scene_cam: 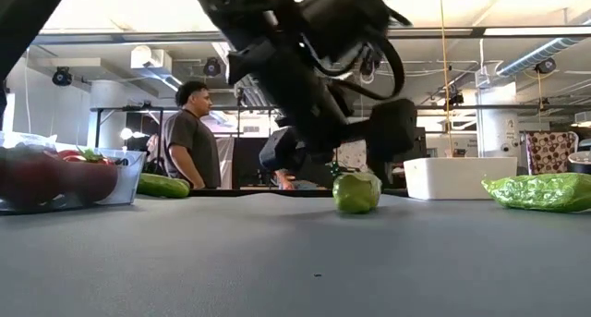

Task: Sort produce into baskets
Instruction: Put the center pickle into the transparent bin

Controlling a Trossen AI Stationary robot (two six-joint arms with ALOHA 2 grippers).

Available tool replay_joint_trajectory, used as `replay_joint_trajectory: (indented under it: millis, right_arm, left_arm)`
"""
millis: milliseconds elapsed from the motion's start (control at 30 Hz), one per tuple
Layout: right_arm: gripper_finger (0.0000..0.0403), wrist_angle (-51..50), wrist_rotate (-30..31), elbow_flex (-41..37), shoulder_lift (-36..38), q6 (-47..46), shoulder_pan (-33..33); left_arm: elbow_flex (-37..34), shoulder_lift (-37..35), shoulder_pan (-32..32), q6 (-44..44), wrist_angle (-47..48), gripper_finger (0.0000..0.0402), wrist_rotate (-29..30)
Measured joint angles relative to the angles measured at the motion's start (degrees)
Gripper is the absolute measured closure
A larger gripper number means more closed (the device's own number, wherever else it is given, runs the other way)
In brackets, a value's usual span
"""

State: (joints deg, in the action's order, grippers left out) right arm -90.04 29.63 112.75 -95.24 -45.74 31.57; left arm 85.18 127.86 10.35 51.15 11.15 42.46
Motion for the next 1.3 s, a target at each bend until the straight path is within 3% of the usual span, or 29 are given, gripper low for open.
replay_joint_trajectory:
  millis: [133, 367, 600, 967, 1067, 1167, 1300]
  right_arm:
    - [0.0033, 0.0, 0.0, 0.0, 0.2, 0.9, 0.0]
    - [0.0033, 0.0, 0.0, 0.0, 0.2, 1.9, 0.0]
    - [0.0033, 0.4, 0.3, 0.0, 0.2, -0.4, 0.0]
    - [0.0033, 0.8, 0.5, -4.8, -0.1, -5.2, -0.2]
    - [0.0033, 0.8, 0.5, -8.0, -0.1, -8.2, -0.2]
    - [0.0033, 1.1, 0.5, -11.5, -0.1, -10.9, -0.2]
    - [0.0033, 6.7, 0.5, -16.0, -0.1, -11.7, -0.2]
  left_arm:
    - [4.6, 2.9, 0.0, 5.6, 8.2, 0.0071, -0.3]
    - [5.2, 3.7, 0.3, 6.5, 9.7, 0.0139, -3.6]
    - [5.0, -3.3, 4.7, -1.6, 15.0, 0.0234, -6.6]
    - [5.0, -25.6, 18.4, -6.9, 45.5, 0.0224, -10.9]
    - [5.0, -30.6, 24.6, -8.8, 53.0, 0.0224, -18.3]
    - [5.0, -34.1, 32.0, -5.1, 57.3, 0.0224, -27.4]
    - [5.0, -35.4, 42.7, 1.0, 60.1, 0.0224, -33.4]
